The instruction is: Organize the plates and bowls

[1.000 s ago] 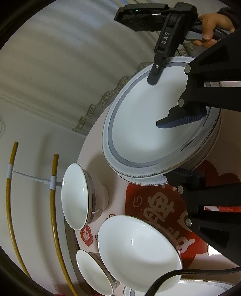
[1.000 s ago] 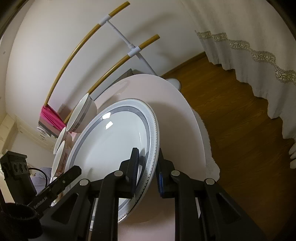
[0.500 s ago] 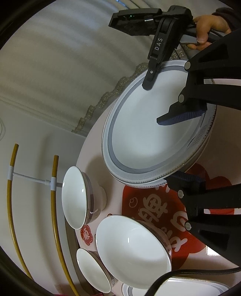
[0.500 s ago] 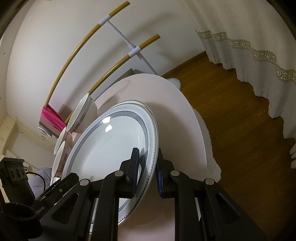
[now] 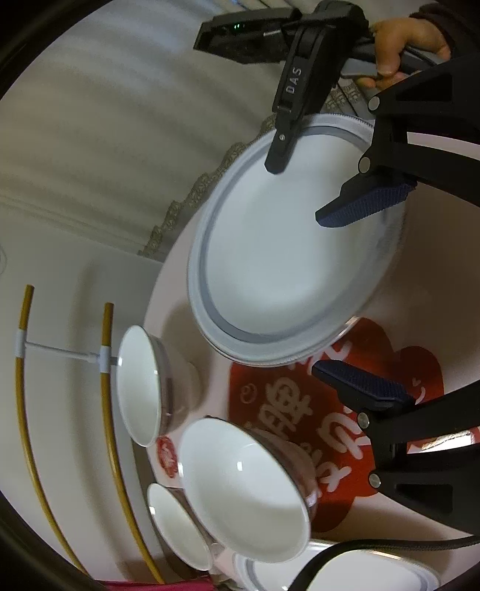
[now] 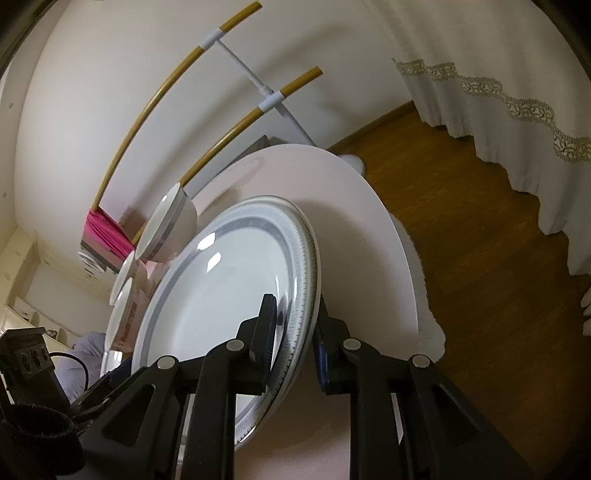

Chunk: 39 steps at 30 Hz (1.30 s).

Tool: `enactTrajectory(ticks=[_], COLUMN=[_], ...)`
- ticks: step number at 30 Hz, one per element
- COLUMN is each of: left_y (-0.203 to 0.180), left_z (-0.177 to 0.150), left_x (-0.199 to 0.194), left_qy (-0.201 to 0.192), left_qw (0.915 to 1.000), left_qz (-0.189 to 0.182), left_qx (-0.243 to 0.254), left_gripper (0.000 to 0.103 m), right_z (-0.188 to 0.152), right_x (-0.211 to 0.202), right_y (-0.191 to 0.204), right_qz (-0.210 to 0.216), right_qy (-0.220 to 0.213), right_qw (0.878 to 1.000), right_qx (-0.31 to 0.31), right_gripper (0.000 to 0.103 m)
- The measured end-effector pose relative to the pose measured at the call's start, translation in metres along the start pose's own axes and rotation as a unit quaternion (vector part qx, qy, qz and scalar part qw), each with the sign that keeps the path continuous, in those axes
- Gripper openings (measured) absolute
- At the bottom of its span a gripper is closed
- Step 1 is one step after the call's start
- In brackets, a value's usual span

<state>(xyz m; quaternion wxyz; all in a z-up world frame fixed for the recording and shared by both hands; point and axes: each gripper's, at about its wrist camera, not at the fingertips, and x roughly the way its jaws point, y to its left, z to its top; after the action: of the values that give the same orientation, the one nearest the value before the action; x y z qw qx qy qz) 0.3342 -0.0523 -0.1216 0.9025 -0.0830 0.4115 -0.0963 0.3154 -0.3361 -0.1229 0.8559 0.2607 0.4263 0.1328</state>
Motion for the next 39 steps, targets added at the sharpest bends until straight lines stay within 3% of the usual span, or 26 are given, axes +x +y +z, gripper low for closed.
enactTrajectory(ticks=[12,25,30,39], left_y=[0.006,0.014,0.034,0.111], left_z=[-0.002,-0.018,-0.028,-0.053], left_x=[-0.012,-0.071,-0.111,-0.178], left_qy=[0.000,-0.044,-0.071,-0.119], left_qw=[0.9999,0.9990,0.9974,0.9908], left_qz=[0.011,0.005,0.001,0.058], left_qx=[-0.012,-0.006,-0.013,-0.031], left_gripper=[0.070,0.070,0.072,0.077], right_z=[-0.001,-0.021,-0.037,-0.083], right_x=[0.000,-0.044,-0.062,-0.041], right_y=[0.004,0.028,0.065,0.172], right_qz=[-0.003,-0.053,-0.040,0.014], right_qy=[0.002,-0.024,-0.031,-0.015], right_qw=[1.000,0.998,0.998,0.991], right_qx=[-0.002,-0.025,-0.048,-0.132], right_gripper=[0.020,0.024,0.037,0.040])
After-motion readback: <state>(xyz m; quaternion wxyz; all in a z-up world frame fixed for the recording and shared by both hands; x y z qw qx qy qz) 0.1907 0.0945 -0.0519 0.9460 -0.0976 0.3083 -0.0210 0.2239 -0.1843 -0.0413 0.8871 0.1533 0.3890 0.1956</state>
